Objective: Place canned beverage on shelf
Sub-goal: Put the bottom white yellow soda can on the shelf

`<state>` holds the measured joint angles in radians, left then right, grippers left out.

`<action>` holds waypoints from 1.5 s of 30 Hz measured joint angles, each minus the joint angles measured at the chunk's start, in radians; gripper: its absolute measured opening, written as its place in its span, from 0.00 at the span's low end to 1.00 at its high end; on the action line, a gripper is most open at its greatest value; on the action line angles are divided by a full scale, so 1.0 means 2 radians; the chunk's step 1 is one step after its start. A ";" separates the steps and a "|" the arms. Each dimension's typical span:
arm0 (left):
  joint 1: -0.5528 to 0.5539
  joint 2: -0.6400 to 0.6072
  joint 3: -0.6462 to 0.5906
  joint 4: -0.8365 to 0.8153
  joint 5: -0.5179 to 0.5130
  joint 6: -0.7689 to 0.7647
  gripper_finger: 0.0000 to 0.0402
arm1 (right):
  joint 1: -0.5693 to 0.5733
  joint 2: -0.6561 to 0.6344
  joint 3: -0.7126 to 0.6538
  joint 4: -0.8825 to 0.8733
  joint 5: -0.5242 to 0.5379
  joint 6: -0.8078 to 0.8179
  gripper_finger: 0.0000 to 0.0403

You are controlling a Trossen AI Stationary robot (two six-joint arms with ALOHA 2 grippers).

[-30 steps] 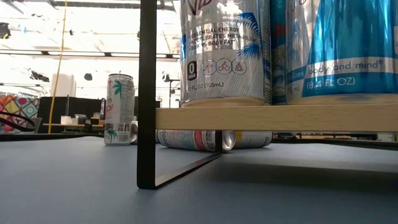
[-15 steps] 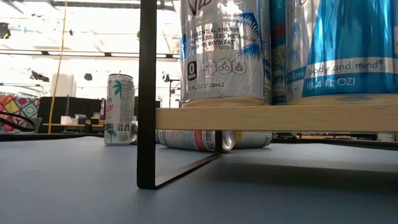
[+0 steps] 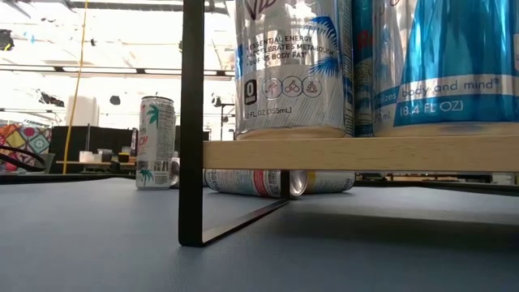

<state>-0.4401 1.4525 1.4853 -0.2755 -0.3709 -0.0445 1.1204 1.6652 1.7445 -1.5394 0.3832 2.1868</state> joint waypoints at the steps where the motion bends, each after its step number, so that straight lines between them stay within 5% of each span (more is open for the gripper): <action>1: 0.000 0.000 0.000 -0.001 -0.002 0.000 0.77 | 0.000 0.004 0.000 -0.001 0.000 0.000 0.73; 13: 0.001 0.000 0.000 0.002 -0.031 -0.004 0.77 | 0.011 0.074 0.000 -0.016 -0.040 0.002 0.73; 25: 0.002 0.004 0.000 0.001 -0.047 -0.003 0.77 | 0.036 0.078 -0.001 -0.015 -0.080 -0.023 0.73; 45: 0.006 0.004 0.000 -0.002 -0.054 0.011 0.77 | -0.008 0.077 -0.001 -0.012 -0.185 -0.493 0.72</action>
<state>-0.4284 1.4597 1.4853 -0.2793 -0.4782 -0.0227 1.1047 1.8202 1.7432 -1.5631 0.0129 1.2002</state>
